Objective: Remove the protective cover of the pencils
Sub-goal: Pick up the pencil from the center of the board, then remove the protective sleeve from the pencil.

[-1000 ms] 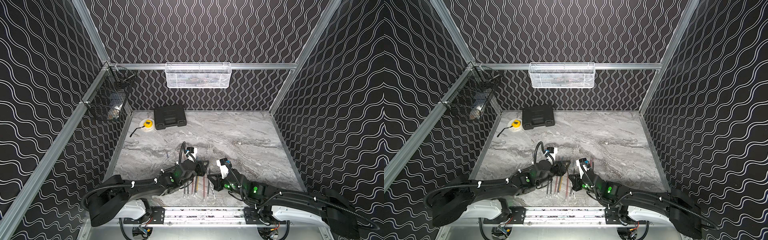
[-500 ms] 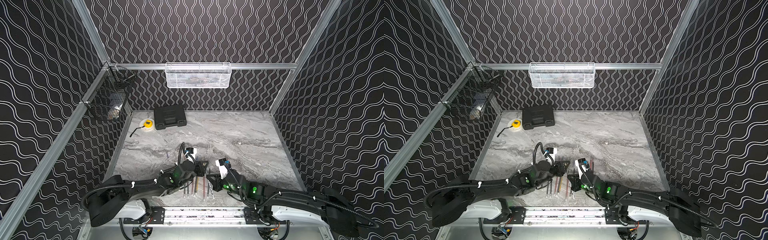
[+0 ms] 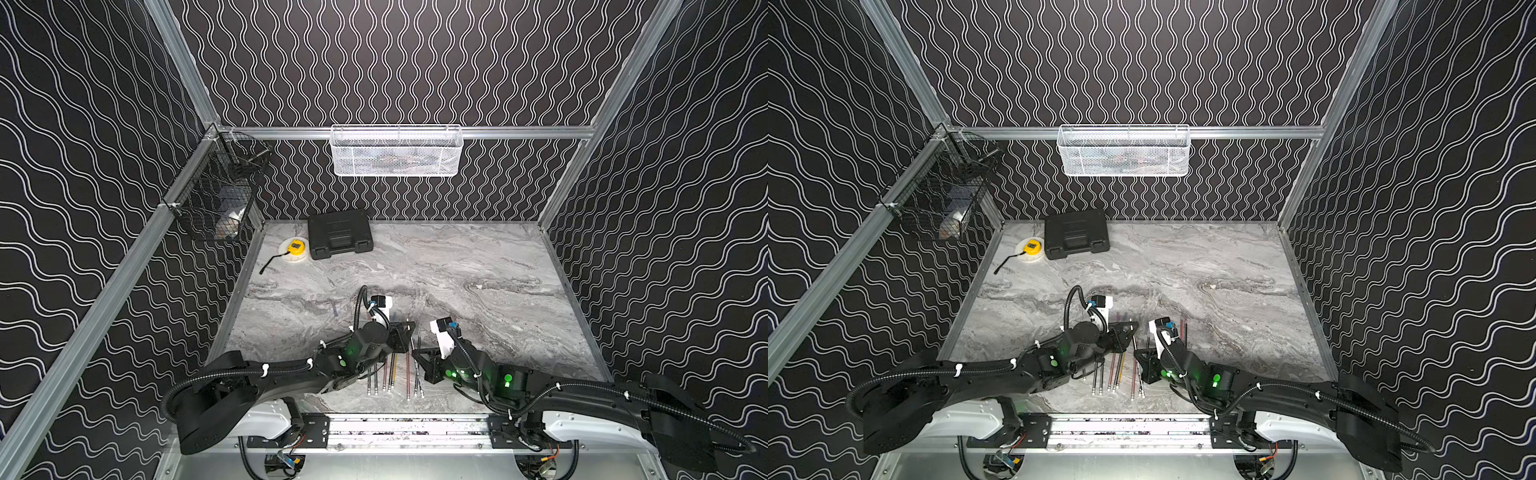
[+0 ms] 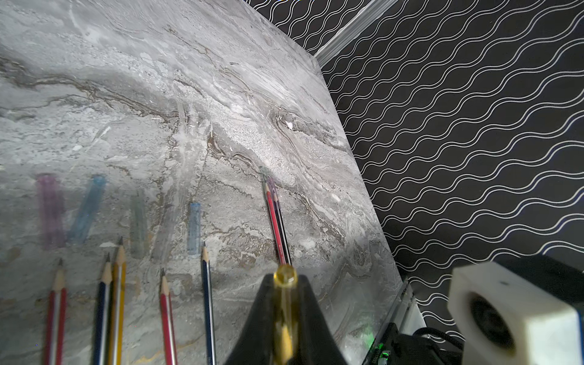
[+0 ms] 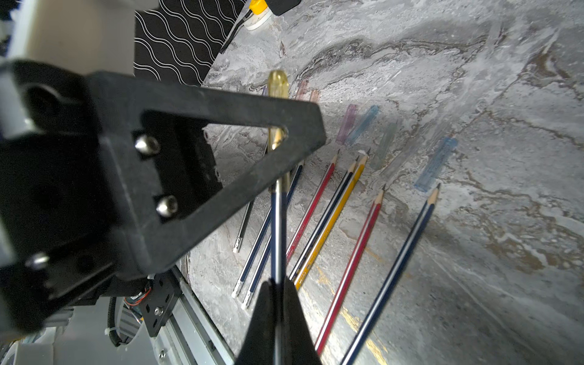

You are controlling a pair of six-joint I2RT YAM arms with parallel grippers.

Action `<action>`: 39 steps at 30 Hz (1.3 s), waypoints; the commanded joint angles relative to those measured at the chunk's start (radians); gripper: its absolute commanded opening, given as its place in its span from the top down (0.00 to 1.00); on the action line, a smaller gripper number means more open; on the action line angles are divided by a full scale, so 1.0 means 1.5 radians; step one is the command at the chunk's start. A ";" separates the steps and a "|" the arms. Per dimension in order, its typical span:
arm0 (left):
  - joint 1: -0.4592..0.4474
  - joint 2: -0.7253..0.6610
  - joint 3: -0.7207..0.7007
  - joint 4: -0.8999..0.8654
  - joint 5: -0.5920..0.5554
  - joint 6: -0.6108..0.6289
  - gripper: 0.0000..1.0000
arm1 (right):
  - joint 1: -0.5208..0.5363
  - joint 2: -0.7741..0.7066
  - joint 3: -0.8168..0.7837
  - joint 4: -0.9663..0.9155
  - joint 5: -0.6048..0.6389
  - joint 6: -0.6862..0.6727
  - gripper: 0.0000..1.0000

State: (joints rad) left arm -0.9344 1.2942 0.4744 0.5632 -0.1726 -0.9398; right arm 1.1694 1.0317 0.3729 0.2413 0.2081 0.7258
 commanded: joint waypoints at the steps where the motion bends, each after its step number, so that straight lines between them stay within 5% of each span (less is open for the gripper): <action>1: 0.001 -0.004 0.001 0.004 -0.007 0.003 0.87 | 0.002 0.005 0.009 0.014 0.012 0.009 0.81; 7: 0.001 -0.002 0.004 -0.001 -0.005 0.002 0.88 | 0.002 0.021 0.019 0.006 0.017 0.010 0.61; 12: 0.001 0.001 0.006 -0.001 0.001 -0.001 0.89 | 0.002 0.051 0.035 0.005 0.019 0.006 0.61; 24: 0.001 -0.021 0.001 -0.016 -0.010 0.002 0.89 | 0.006 0.067 0.034 0.042 -0.004 -0.003 1.00; 39: 0.002 -0.042 0.008 -0.043 -0.024 0.007 0.89 | 0.024 0.076 0.025 0.071 -0.001 -0.009 1.00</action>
State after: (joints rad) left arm -0.9344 1.2430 0.4786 0.4847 -0.1738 -0.9390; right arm 1.1992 1.1393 0.4099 0.3000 0.2344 0.7250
